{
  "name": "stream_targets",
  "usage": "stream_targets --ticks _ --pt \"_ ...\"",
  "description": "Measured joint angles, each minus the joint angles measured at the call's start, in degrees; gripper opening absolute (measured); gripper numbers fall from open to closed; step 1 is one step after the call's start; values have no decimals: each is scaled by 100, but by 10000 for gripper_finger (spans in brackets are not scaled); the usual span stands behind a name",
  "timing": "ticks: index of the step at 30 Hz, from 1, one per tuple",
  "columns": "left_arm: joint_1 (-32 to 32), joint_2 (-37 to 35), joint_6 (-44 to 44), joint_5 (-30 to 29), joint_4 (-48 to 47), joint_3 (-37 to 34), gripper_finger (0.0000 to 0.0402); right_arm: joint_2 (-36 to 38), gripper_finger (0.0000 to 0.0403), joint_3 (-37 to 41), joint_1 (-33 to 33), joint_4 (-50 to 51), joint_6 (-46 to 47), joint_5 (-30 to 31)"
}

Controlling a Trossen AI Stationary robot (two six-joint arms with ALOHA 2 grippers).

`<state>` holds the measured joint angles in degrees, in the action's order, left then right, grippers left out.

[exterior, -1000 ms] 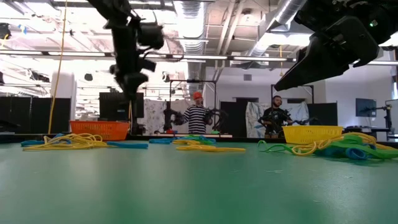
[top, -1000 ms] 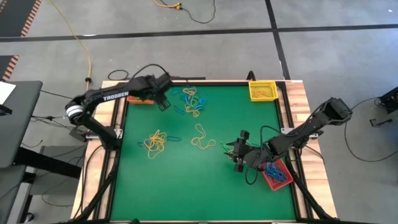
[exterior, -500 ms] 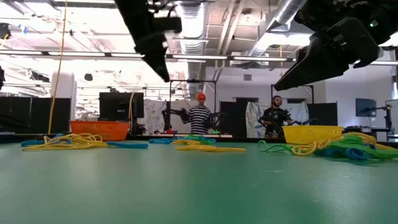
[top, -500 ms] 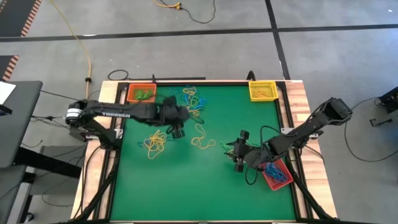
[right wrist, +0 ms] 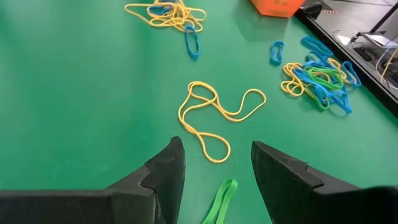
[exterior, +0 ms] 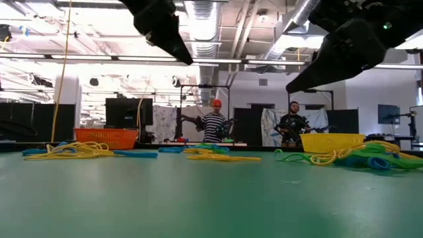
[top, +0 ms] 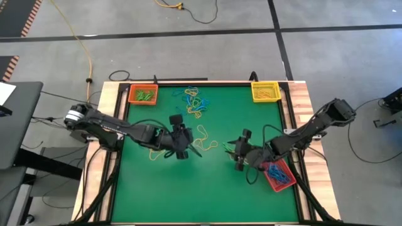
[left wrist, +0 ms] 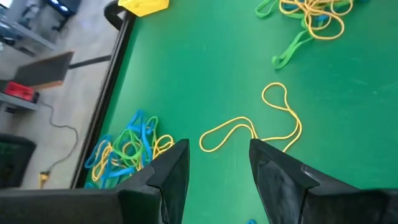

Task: Sort rubber bands into baskets
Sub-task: Put the green rubber band into the orange bin

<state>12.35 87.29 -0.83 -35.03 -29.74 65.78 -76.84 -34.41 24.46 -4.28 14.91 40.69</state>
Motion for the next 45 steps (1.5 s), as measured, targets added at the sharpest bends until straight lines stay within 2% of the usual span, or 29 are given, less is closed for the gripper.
stream_targets --ticks 9,15,21,28,31,36,41,45 --pt "82 -13 28 -140 1236 -953 158 0 215 2 -392 -361 -237 -4" --pt "82 -86 279 80 2479 -1666 158 0 215 2 -832 -724 -703 -54" --pt "10 -211 535 176 3758 -2298 158 0 215 2 -1769 -1239 -1089 -1170" --pt "-93 -633 576 384 4696 -2953 158 0 215 -2 -3035 -1534 -1195 -2340" --pt "-95 -919 597 537 5054 -3273 158 -2 215 -66 -3422 -1328 -1144 -2630" --pt "-93 -1285 637 976 5603 -3679 158 -2 215 -372 -3771 -385 -938 -3010" --pt "-93 -1406 722 1022 5801 -3899 158 -4 215 -633 -3603 343 -856 -3453" --pt "-93 -1368 758 1131 5800 -3907 158 -23 215 -685 -3245 808 -573 -3482"
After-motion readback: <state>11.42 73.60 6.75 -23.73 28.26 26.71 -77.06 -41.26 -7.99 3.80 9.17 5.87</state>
